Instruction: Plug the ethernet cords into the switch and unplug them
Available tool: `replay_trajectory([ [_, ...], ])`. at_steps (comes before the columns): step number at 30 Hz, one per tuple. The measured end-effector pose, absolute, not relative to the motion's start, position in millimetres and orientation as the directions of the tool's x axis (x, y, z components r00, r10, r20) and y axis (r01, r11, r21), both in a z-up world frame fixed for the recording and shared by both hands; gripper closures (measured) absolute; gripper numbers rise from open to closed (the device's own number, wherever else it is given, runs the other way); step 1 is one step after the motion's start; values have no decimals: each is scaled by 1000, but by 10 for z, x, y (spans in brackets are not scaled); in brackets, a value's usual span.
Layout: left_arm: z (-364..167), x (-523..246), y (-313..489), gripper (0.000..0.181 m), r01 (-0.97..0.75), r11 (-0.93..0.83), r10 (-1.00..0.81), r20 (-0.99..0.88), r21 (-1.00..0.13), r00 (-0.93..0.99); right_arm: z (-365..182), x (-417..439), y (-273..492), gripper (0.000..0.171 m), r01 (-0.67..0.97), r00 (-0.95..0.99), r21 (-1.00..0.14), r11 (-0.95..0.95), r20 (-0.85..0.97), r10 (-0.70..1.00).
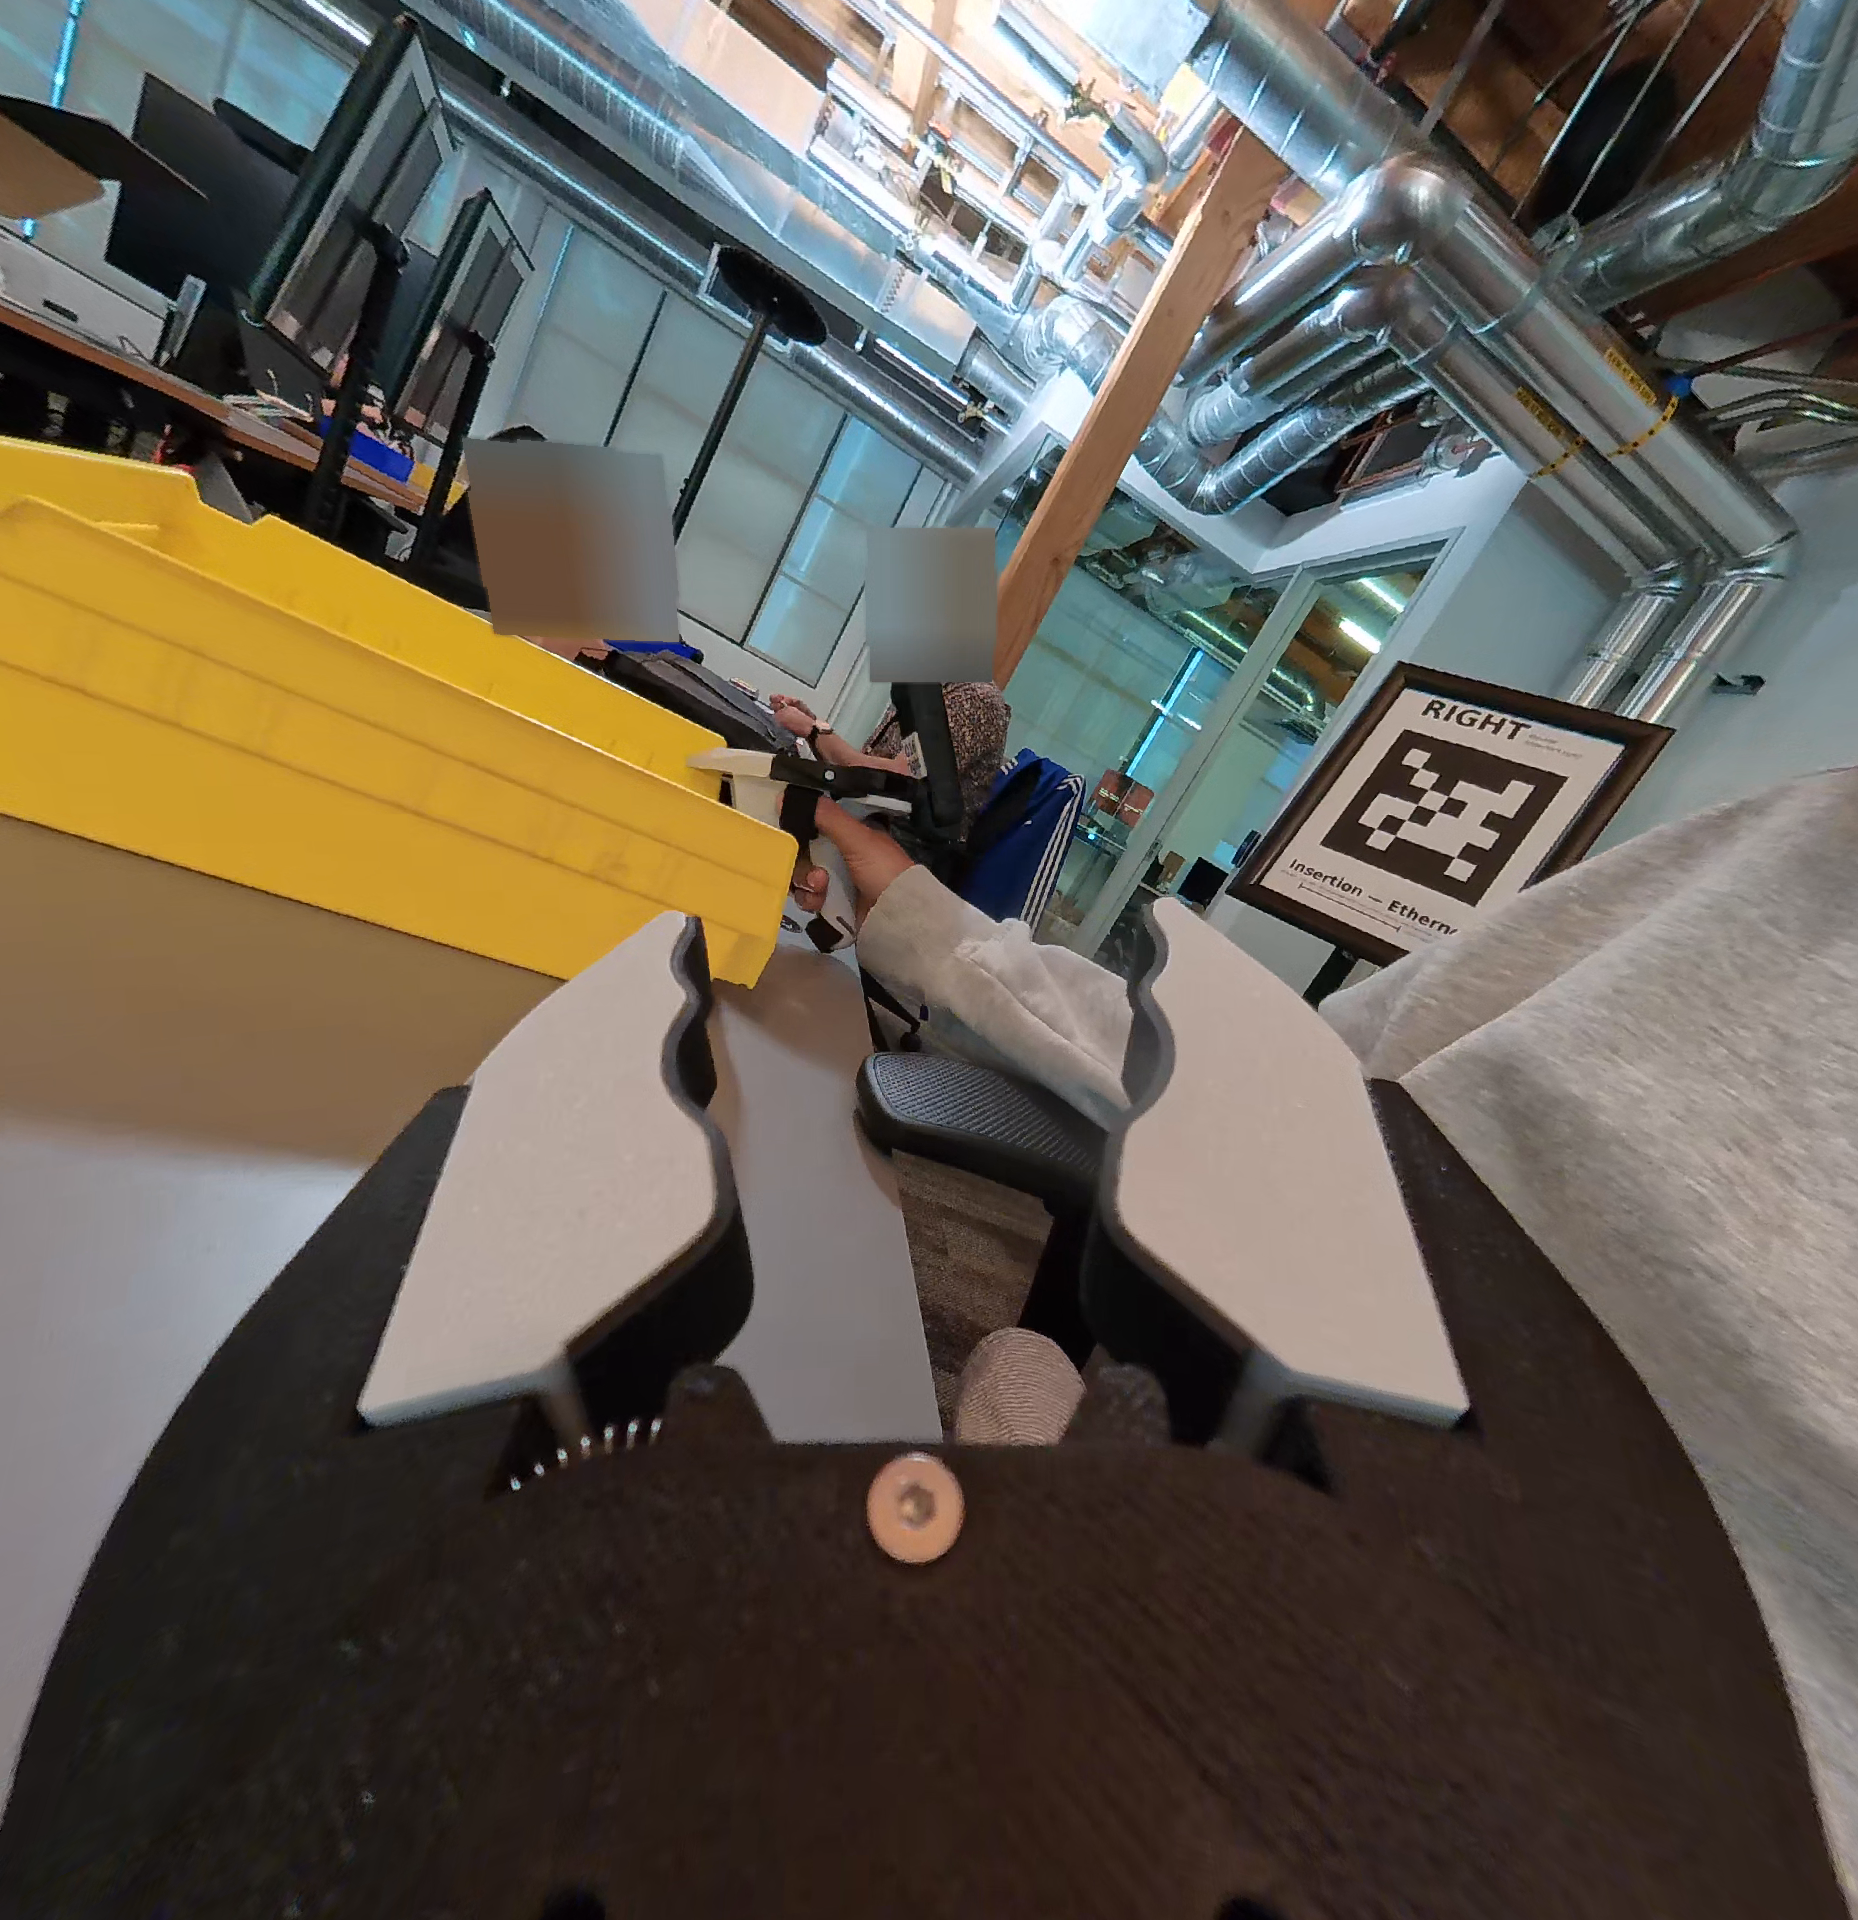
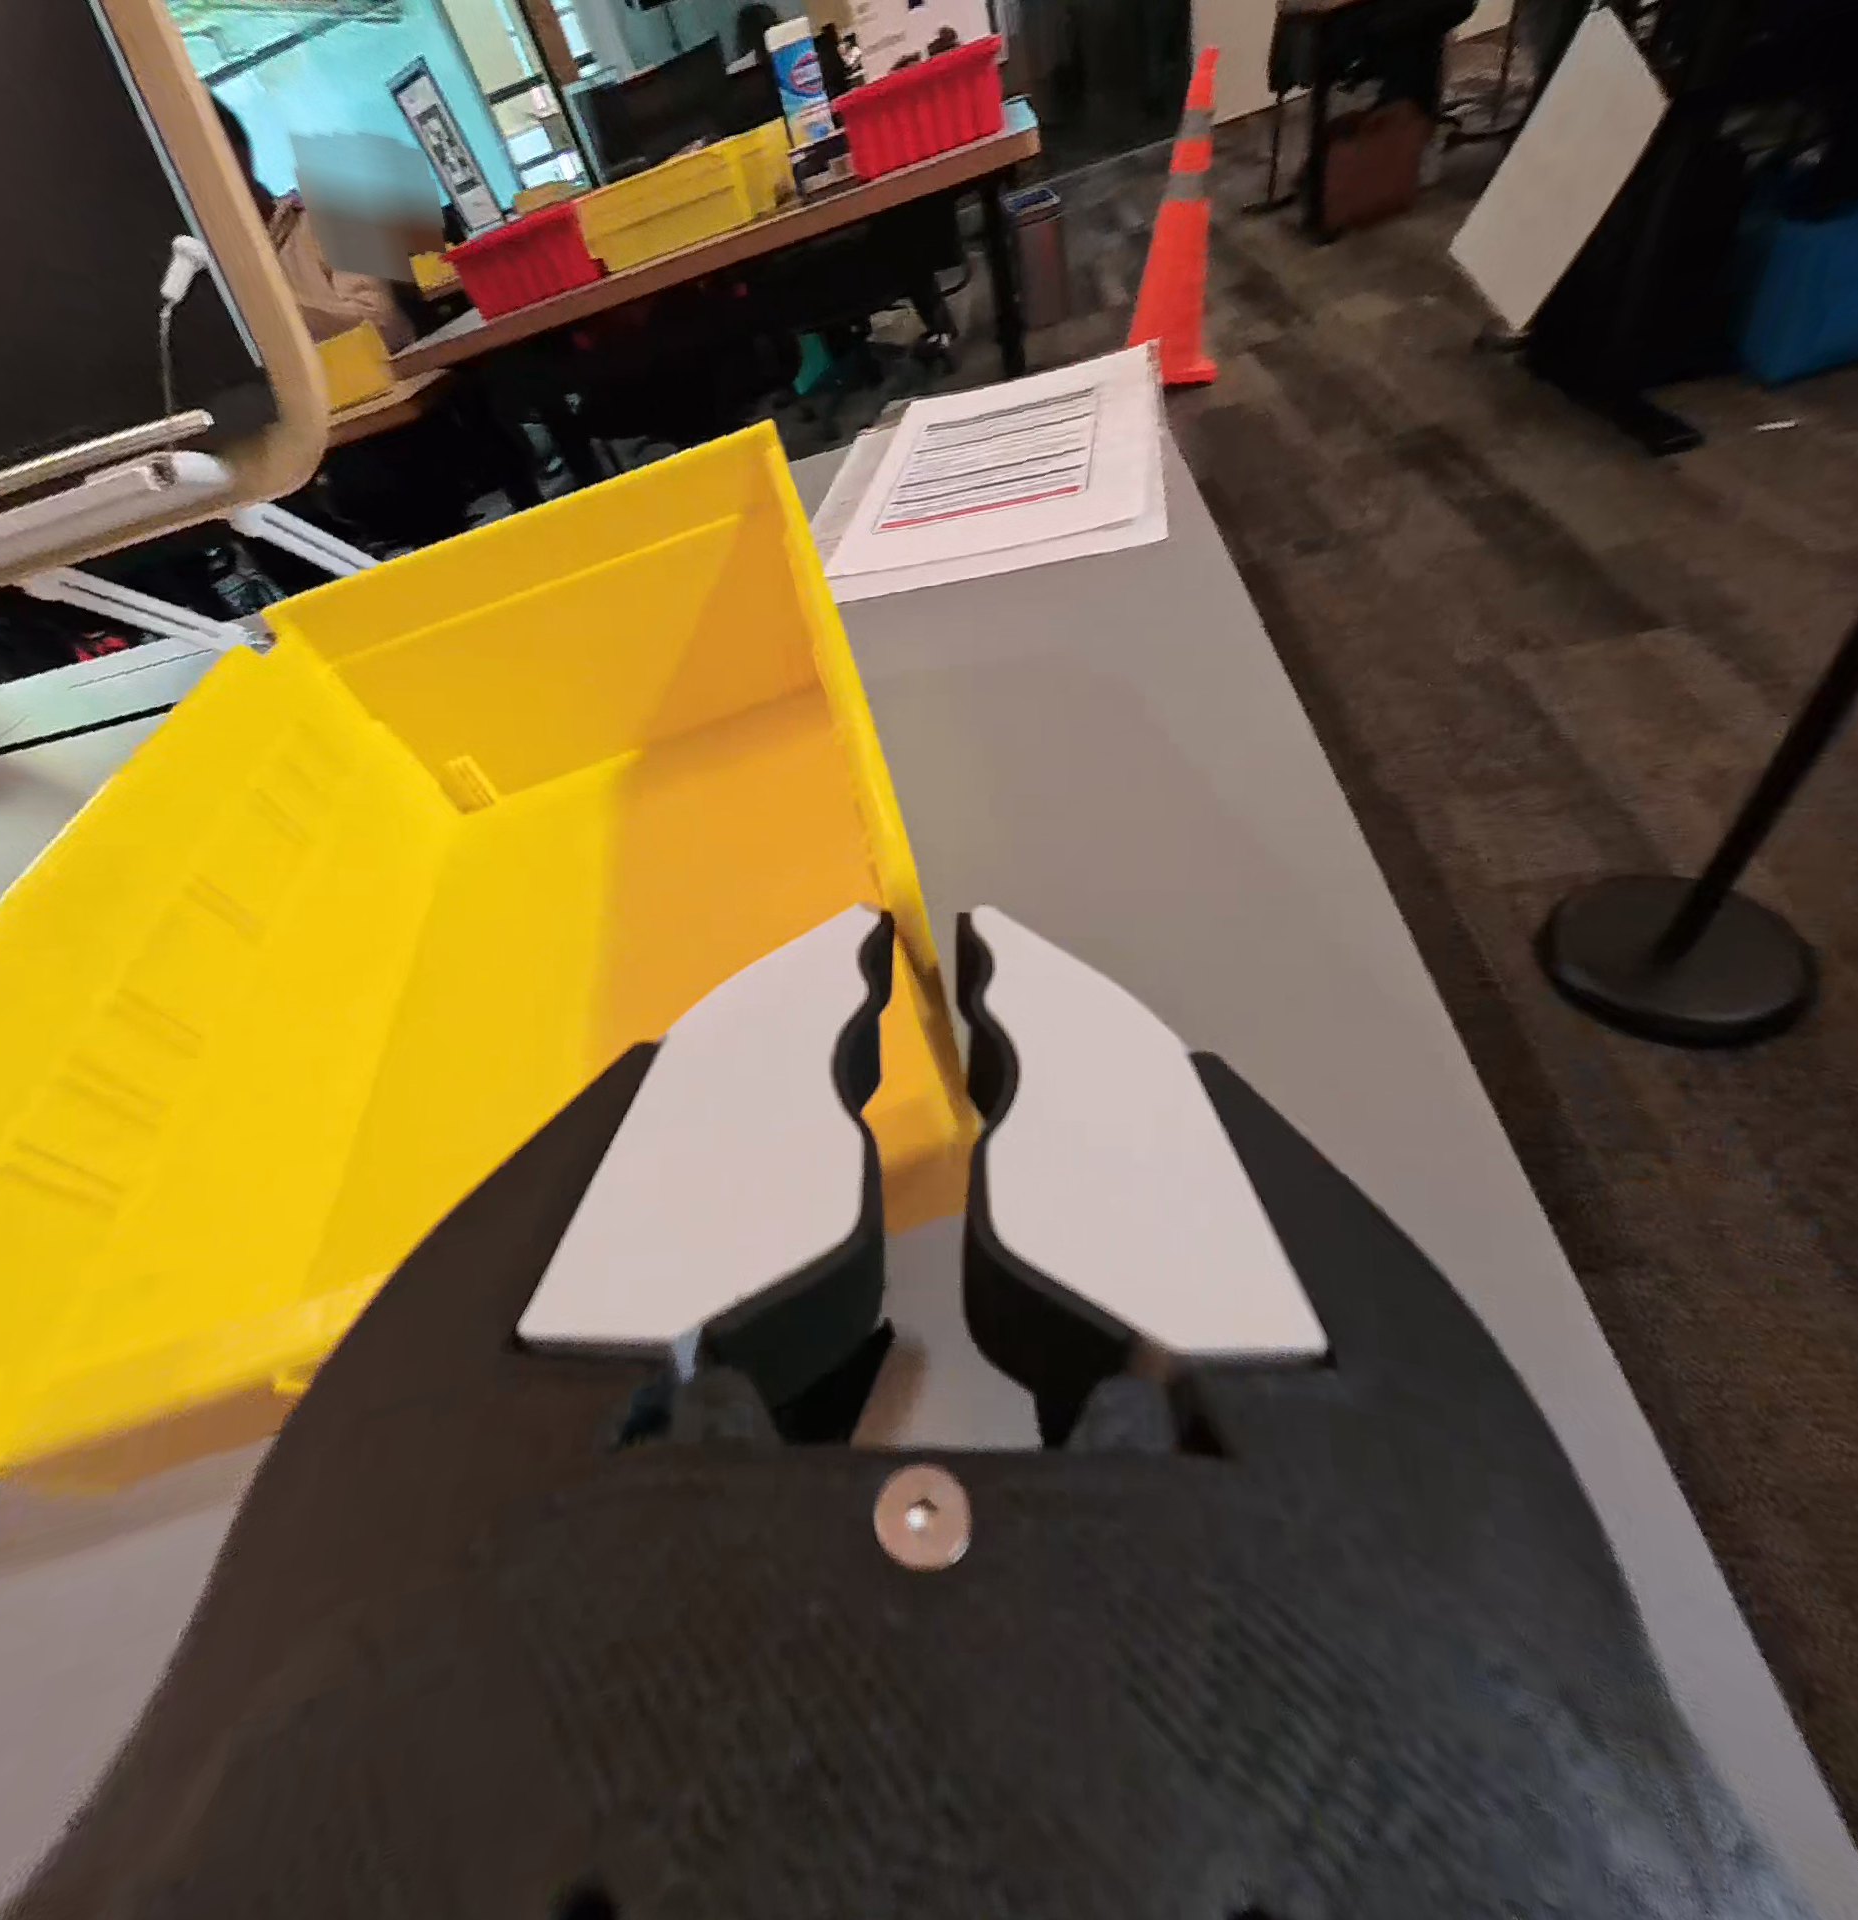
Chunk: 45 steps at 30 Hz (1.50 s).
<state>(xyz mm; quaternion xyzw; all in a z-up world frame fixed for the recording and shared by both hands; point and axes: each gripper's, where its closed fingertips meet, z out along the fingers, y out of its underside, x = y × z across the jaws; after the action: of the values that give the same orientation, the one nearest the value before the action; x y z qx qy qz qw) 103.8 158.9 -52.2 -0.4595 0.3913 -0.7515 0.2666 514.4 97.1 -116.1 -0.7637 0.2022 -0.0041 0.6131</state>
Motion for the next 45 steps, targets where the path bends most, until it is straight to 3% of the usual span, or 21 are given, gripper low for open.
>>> replay_trajectory([
  [4,-537,1048,1585,104,35,-562,-752,492,-827,-438,-1072,5227,1012,116,-280,901,-957,-74,-236,-365],
  [6,-549,1057,1575,104,30,-561,-751,493,-828,-438,-1096,5249,1048,107,-286,891,-955,-83,-233,-390],
  [11,-581,1079,1550,104,13,-565,-744,502,-825,-441,-1211,5233,1130,118,-301,890,-939,-166,-214,-402],
  [15,-585,1077,1541,104,9,-565,-742,504,-825,-442,-1196,5150,1153,157,-372,890,-919,-132,-313,-331],
  [19,-597,1070,1552,105,6,-570,-740,511,-821,-437,-1197,5160,1136,159,-416,878,-902,-113,-366,-310],
  [27,-596,1053,1590,105,12,-586,-734,524,-810,-433,-1195,5354,1006,160,-414,816,-909,-49,-346,-464],
  [45,-620,1061,1622,105,7,-602,-722,541,-798,-433,-1185,5209,953,165,-407,887,-906,-119,-361,-289],
])
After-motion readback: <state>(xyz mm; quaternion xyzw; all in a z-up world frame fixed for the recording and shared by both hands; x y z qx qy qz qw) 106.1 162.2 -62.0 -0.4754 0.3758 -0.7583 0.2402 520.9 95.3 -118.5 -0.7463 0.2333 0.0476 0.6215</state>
